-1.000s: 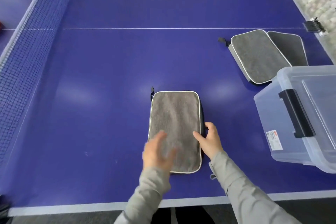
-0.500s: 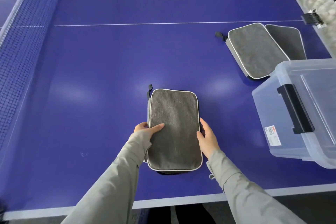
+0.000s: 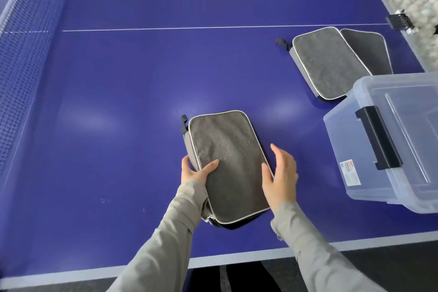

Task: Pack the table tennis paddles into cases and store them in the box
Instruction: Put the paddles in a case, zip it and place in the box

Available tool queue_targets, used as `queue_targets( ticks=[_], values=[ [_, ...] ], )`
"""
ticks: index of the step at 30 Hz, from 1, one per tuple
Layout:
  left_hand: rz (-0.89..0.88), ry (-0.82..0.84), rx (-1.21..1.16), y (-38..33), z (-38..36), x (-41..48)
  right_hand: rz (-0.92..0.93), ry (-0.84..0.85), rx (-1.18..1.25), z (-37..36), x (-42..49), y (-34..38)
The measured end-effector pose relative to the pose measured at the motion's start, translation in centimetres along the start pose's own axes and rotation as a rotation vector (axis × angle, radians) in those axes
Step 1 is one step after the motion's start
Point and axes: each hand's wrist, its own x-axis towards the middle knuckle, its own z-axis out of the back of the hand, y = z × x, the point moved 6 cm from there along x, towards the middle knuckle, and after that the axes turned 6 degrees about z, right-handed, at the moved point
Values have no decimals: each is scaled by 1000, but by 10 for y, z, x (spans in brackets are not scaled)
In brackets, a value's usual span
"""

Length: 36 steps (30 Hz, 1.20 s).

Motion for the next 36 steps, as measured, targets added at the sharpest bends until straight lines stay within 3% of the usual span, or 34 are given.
queue_targets(
  ticks=[2,5,9,13,19,27,32,36],
  values=[
    [50,-88,-115,1,1,-5,223,-157,-37,20,-24,22],
    [105,-188,-295,-2,3,-13,393,-156,-1,24,-67,39],
    [121,-281,-439,-8,6,-23,438,-75,-87,4,-87,57],
    [115,-346,-515,-9,6,-37,421,-139,-191,-1,-75,70],
    [36,-365,-570,-19,18,-48,651,-139,-245,4,-76,88],
    [21,-292,-479,-24,52,-42,458,-153,-150,32,-51,63],
    [-55,-147,-377,-25,63,-42,200,-209,-32,39,-7,42],
    [-167,-27,-285,-37,75,-43,101,-53,205,34,16,36]
  ],
)
